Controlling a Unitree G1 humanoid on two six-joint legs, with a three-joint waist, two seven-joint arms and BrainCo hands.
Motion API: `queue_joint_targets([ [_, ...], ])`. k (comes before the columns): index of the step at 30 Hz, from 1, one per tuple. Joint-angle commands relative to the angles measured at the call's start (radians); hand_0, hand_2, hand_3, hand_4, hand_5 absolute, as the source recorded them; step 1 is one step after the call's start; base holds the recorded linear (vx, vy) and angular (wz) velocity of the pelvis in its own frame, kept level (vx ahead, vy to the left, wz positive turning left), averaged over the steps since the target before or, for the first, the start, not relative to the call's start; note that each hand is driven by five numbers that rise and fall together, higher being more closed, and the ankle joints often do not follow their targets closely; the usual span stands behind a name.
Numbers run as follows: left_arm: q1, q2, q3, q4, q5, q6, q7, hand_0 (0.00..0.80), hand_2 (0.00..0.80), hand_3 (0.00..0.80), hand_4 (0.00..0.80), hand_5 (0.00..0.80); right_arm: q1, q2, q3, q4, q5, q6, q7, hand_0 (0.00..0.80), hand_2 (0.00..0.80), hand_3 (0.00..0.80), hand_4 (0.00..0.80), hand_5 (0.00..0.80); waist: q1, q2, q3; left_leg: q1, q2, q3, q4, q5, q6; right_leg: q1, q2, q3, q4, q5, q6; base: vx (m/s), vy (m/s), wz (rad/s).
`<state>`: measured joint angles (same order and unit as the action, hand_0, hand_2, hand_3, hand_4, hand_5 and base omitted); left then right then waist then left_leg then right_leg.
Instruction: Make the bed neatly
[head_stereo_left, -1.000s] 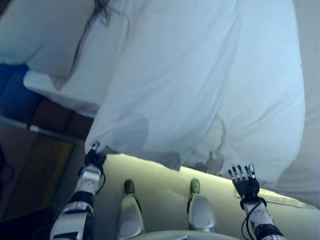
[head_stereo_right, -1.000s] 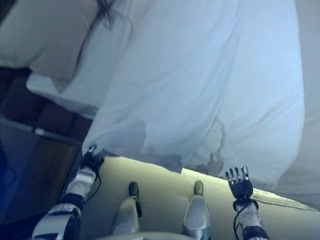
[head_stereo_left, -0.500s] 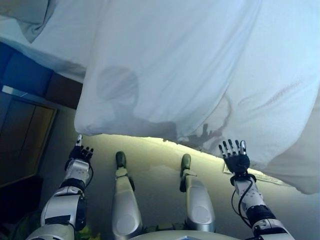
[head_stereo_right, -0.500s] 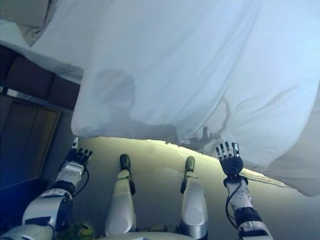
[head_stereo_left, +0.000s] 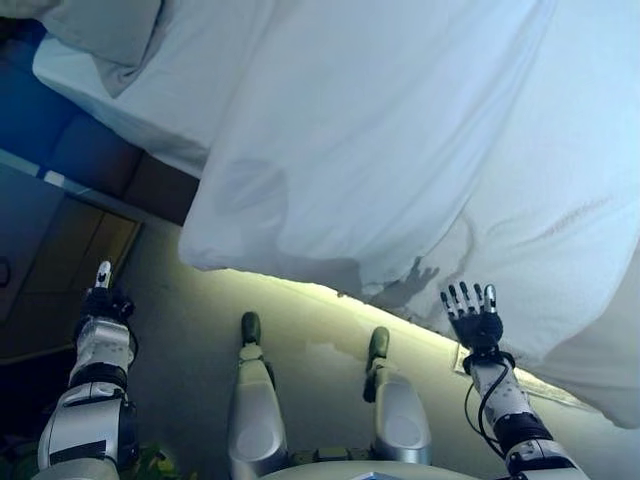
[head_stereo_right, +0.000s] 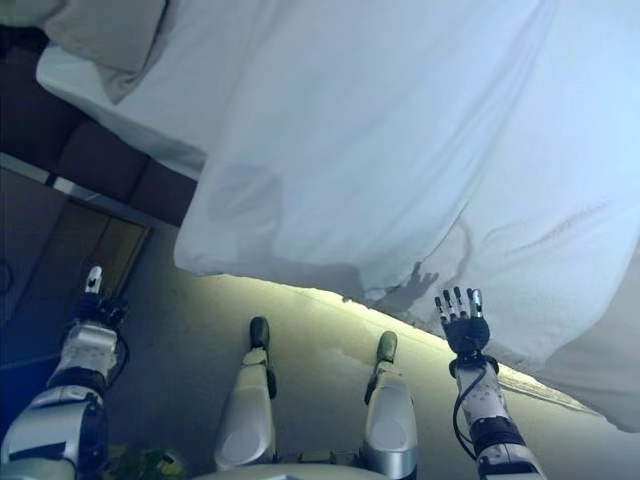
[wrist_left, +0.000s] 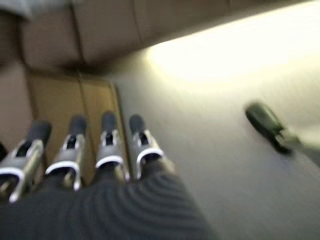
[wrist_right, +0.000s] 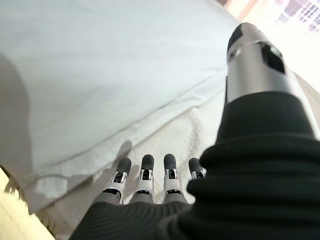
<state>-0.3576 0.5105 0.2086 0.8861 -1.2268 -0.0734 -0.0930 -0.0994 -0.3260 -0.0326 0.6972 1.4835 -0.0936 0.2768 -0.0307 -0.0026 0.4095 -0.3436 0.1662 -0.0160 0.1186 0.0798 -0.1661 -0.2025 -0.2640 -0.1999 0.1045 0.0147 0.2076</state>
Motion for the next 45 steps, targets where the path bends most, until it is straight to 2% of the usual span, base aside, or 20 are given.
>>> queue_joint_targets([
  [1, 0.055, -0.078, -0.055, -0.147, -0.141, -0.025, -0.191, 0.000, 0.000, 0.000, 0.000, 0.000, 0.057, 0.008, -0.082, -0.062, -0.014, -0.038, 0.038, 0.000, 0.000, 0.000, 0.000, 0.000, 0.031, 0.004, -0.082, -0.002, 0.059, 0.003, 0.025, -0.022, 0.009, -0.088, -0.049, 0.032, 0.034, 0.051, 0.008, -0.014, -0.011, 0.09],
  [3, 0.087, -0.140, -0.081, -0.228, -0.193, -0.002, -0.298, 0.000, 0.000, 0.000, 0.000, 0.000, 0.049, 0.008, -0.105, -0.053, -0.016, -0.040, 0.047, 0.000, 0.000, 0.000, 0.000, 0.000, 0.041, 0.011, -0.074, -0.008, 0.053, -0.003, 0.017, -0.020, 0.010, -0.091, -0.049, 0.033, 0.031, 0.052, 0.006, -0.035, 0.005, 0.08],
  [6, 0.088, -0.196, -0.113, -0.267, -0.252, 0.033, -0.395, 0.000, 0.000, 0.000, 0.000, 0.000, 0.034, 0.004, -0.113, -0.038, -0.011, -0.047, 0.057, 0.000, 0.000, 0.000, 0.000, 0.000, 0.046, 0.012, -0.060, -0.024, 0.045, -0.007, 0.009, -0.013, 0.012, -0.101, -0.047, 0.035, 0.029, 0.056, 0.004, -0.053, 0.024, 0.04],
  [7, 0.069, -0.211, -0.125, -0.277, -0.272, 0.038, -0.426, 0.000, 0.000, 0.000, 0.000, 0.000, 0.025, 0.004, -0.110, -0.034, -0.002, -0.052, 0.063, 0.000, 0.000, 0.000, 0.000, 0.000, 0.045, 0.003, -0.047, -0.040, 0.043, -0.009, 0.009, -0.008, 0.012, -0.113, -0.046, 0.036, 0.029, 0.060, 0.003, -0.073, 0.008, 0.06],
  [13, -0.002, -0.233, -0.153, -0.297, -0.358, 0.056, -0.575, 0.000, 0.000, 0.000, 0.000, 0.000, -0.007, -0.004, -0.096, -0.050, 0.035, -0.050, 0.094, 0.000, 0.000, 0.000, 0.000, 0.000, 0.026, -0.043, 0.013, -0.146, 0.045, -0.011, 0.057, 0.003, 0.005, -0.193, -0.042, 0.047, 0.033, 0.089, 0.004, -0.097, 0.053, 0.05],
  [19, -0.072, -0.223, -0.177, -0.318, -0.307, 0.020, -0.613, 0.000, 0.000, 0.000, 0.000, 0.000, -0.017, 0.004, -0.130, -0.154, 0.020, -0.038, 0.119, 0.000, 0.000, 0.000, 0.000, 0.000, -0.004, -0.081, 0.074, -0.287, 0.035, 0.021, 0.154, -0.002, 0.000, -0.298, -0.052, 0.058, 0.067, 0.109, 0.008, -0.088, 0.158, -0.05],
  [25, -0.157, -0.153, -0.163, -0.344, -0.306, -0.003, -0.579, 0.000, 0.000, 0.000, 0.000, 0.000, -0.040, 0.012, -0.157, -0.306, -0.026, -0.049, 0.129, 0.000, 0.000, 0.000, 0.000, 0.000, -0.027, -0.105, 0.110, -0.416, 0.017, 0.012, 0.237, -0.010, 0.012, -0.440, -0.052, 0.100, 0.137, 0.113, 0.001, -0.077, 0.160, -0.03],
  [32, -0.247, -0.114, -0.162, -0.335, -0.323, -0.058, -0.566, 0.000, 0.000, 0.000, 0.000, 0.000, -0.118, -0.022, -0.188, -0.464, -0.116, -0.090, 0.062, 0.000, 0.000, 0.000, 0.000, 0.000, -0.059, -0.077, 0.110, -0.546, -0.020, 0.019, 0.292, -0.009, 0.016, -0.585, -0.052, 0.145, 0.174, 0.118, -0.021, -0.020, 0.210, -0.12],
  [36, -0.295, -0.092, -0.159, -0.347, -0.288, -0.074, -0.521, 0.000, 0.000, 0.000, 0.000, 0.000, -0.165, -0.029, -0.195, -0.521, -0.161, -0.101, 0.027, 0.000, 0.000, 0.000, 0.000, 0.000, -0.062, -0.067, 0.110, -0.636, -0.028, 0.019, 0.341, -0.017, 0.017, -0.671, -0.051, 0.157, 0.213, 0.118, -0.033, -0.004, 0.124, -0.07],
  [37, -0.308, -0.084, -0.155, -0.352, -0.283, -0.071, -0.508, 0.000, 0.000, 0.000, 0.000, 0.000, -0.171, -0.032, -0.194, -0.536, -0.169, -0.104, 0.022, 0.000, 0.000, 0.000, 0.000, 0.000, -0.061, -0.064, 0.110, -0.652, -0.026, 0.016, 0.361, -0.046, 0.011, -0.684, -0.047, 0.163, 0.232, 0.091, -0.031, -0.037, 0.077, -0.01],
  [39, -0.320, -0.069, -0.157, -0.352, -0.273, -0.068, -0.483, 0.000, 0.000, 0.000, 0.000, 0.000, -0.182, -0.034, -0.191, -0.547, -0.193, -0.118, 0.013, 0.000, 0.000, 0.000, 0.000, 0.000, -0.062, -0.061, 0.110, -0.708, -0.029, 0.021, 0.388, -0.035, 0.020, -0.737, -0.049, 0.164, 0.253, 0.105, -0.043, -0.075, 0.063, 0.02],
  [40, -0.325, -0.058, -0.161, -0.346, -0.264, -0.065, -0.455, 0.000, 0.000, 0.000, 0.000, 0.000, -0.188, -0.039, -0.191, -0.559, -0.198, -0.120, 0.002, 0.000, 0.000, 0.000, 0.000, 0.000, -0.062, -0.061, 0.110, -0.729, -0.030, 0.020, 0.403, -0.042, 0.023, -0.758, -0.045, 0.167, 0.267, 0.100, -0.047, 0.065, 0.029, 0.00],
  [41, -0.328, -0.047, -0.166, -0.334, -0.251, -0.062, -0.411, 0.000, 0.000, 0.000, 0.000, 0.000, -0.188, -0.048, -0.183, -0.561, -0.194, -0.131, -0.003, 0.000, 0.000, 0.000, 0.000, 0.000, -0.061, -0.060, 0.110, -0.731, -0.024, 0.016, 0.422, -0.073, 0.016, -0.761, -0.040, 0.170, 0.287, 0.072, -0.042, 0.073, 0.017, -0.02],
  [43, -0.342, -0.024, -0.180, -0.295, -0.215, -0.057, -0.304, 0.000, 0.000, 0.000, 0.000, 0.000, -0.192, -0.060, -0.175, -0.557, -0.184, -0.145, -0.004, 0.000, 0.000, 0.000, 0.000, 0.000, -0.062, -0.061, 0.110, -0.755, -0.020, 0.018, 0.439, -0.079, 0.016, -0.782, -0.038, 0.167, 0.300, 0.067, -0.044, 0.023, 0.020, -0.05],
  [45, -0.370, 0.025, -0.210, -0.186, -0.127, -0.030, -0.128, 0.000, 0.000, 0.000, 0.000, 0.000, -0.207, -0.092, -0.168, -0.530, -0.151, -0.152, 0.011, 0.000, 0.000, 0.000, 0.000, 0.000, -0.066, -0.063, 0.110, -0.768, -0.013, 0.025, 0.438, -0.075, 0.016, -0.793, -0.037, 0.159, 0.295, 0.068, -0.044, -0.037, 0.026, -0.03],
])
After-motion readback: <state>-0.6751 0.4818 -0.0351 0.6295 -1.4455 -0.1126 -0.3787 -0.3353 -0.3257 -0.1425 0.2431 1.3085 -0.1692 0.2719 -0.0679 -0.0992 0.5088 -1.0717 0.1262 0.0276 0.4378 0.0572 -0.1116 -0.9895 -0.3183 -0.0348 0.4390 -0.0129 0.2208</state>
